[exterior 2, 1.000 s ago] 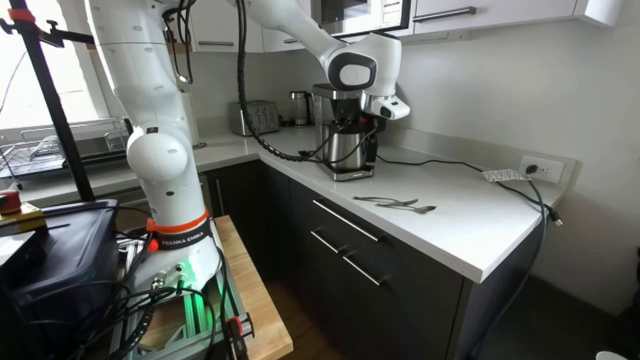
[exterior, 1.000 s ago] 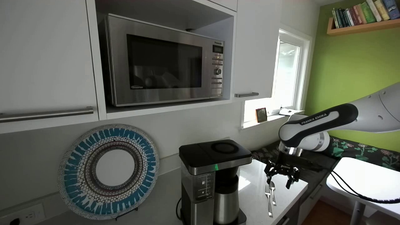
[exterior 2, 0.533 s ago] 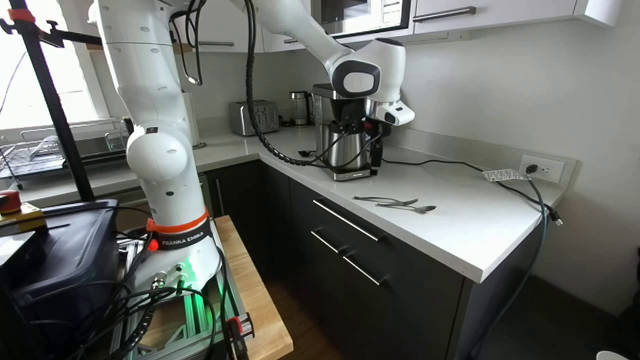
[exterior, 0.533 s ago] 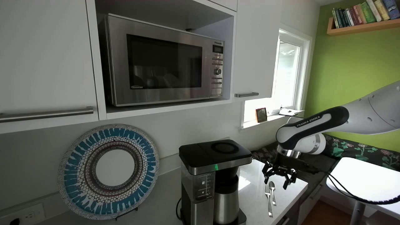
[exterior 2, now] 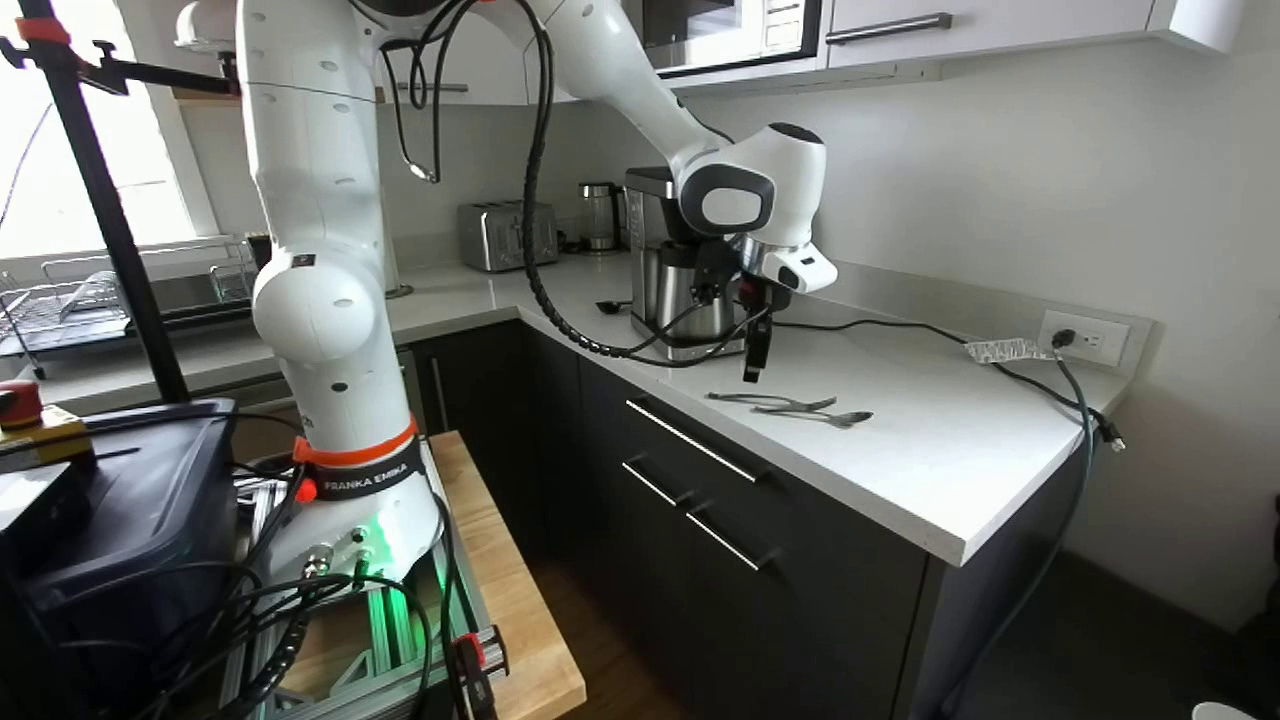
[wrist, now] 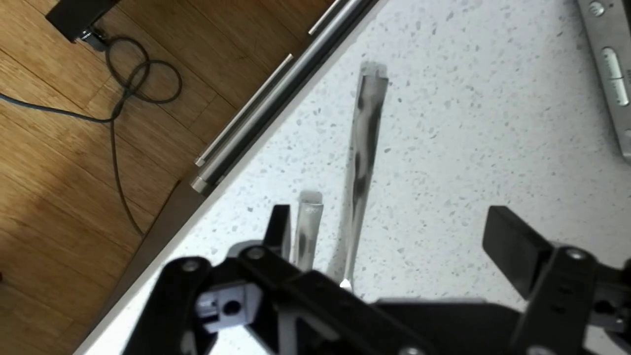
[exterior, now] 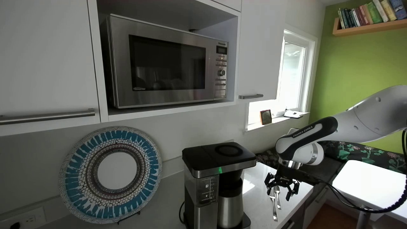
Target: Move the silver fork to the left then move the silver spoon to the right
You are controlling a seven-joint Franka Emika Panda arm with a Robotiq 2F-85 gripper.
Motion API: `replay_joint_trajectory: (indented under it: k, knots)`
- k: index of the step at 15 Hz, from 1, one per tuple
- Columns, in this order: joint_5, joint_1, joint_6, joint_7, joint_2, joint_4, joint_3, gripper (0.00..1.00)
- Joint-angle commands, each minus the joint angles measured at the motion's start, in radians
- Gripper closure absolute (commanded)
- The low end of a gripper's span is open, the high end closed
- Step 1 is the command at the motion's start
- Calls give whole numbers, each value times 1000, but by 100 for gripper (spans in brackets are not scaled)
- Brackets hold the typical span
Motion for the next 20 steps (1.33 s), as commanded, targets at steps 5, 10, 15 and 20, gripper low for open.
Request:
replay_joint_trajectory:
  k: [5, 10, 15, 20]
  knots:
    - [32, -14, 51, 3, 112, 60, 12, 47]
    - [33, -18, 63, 10, 155, 88, 14, 66]
    - [21, -16, 67, 26, 184, 107, 12, 80]
    - [1, -13, 94, 27, 190, 150, 10, 98]
